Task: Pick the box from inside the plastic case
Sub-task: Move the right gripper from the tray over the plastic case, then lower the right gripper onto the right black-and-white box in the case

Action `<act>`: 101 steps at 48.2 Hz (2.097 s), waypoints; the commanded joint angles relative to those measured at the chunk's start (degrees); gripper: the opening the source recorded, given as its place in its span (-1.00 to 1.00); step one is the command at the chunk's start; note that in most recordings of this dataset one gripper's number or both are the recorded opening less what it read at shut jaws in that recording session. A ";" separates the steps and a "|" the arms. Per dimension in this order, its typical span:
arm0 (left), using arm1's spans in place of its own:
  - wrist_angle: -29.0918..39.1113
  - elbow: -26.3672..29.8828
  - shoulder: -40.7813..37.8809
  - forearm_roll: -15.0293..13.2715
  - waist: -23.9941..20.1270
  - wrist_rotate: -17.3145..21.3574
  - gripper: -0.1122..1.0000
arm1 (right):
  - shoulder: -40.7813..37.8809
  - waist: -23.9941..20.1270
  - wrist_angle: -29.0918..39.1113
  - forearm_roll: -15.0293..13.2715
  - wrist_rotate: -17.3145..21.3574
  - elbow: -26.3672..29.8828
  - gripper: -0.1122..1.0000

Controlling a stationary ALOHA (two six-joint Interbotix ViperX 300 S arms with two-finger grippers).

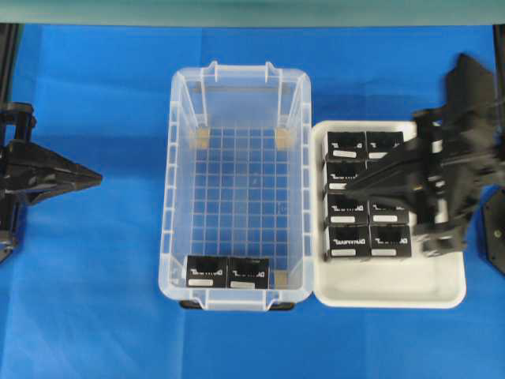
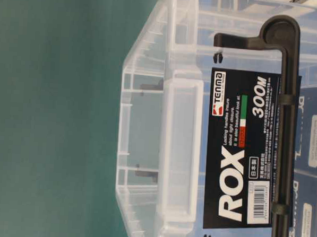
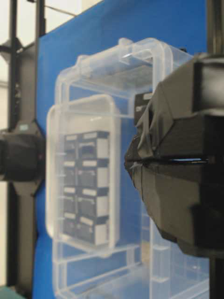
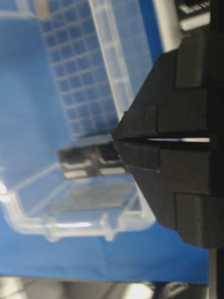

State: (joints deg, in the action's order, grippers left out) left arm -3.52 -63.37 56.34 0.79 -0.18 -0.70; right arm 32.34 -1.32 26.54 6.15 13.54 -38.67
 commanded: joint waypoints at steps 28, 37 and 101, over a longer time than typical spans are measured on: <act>3.69 3.16 0.09 0.18 -1.14 -0.09 -0.92 | -32.61 0.53 34.80 0.70 -6.77 36.30 -0.81; 3.69 3.16 0.18 0.18 -1.23 -1.05 -0.92 | -38.50 2.64 39.46 5.80 -10.55 41.57 -0.72; 3.69 2.46 0.88 0.18 -2.81 -1.85 -0.92 | -52.47 6.24 28.56 22.68 -29.09 32.61 0.98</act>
State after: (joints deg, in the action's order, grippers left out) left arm 0.53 -61.88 57.74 0.88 -2.64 -2.64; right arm -19.78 5.19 55.99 28.39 -15.21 -5.89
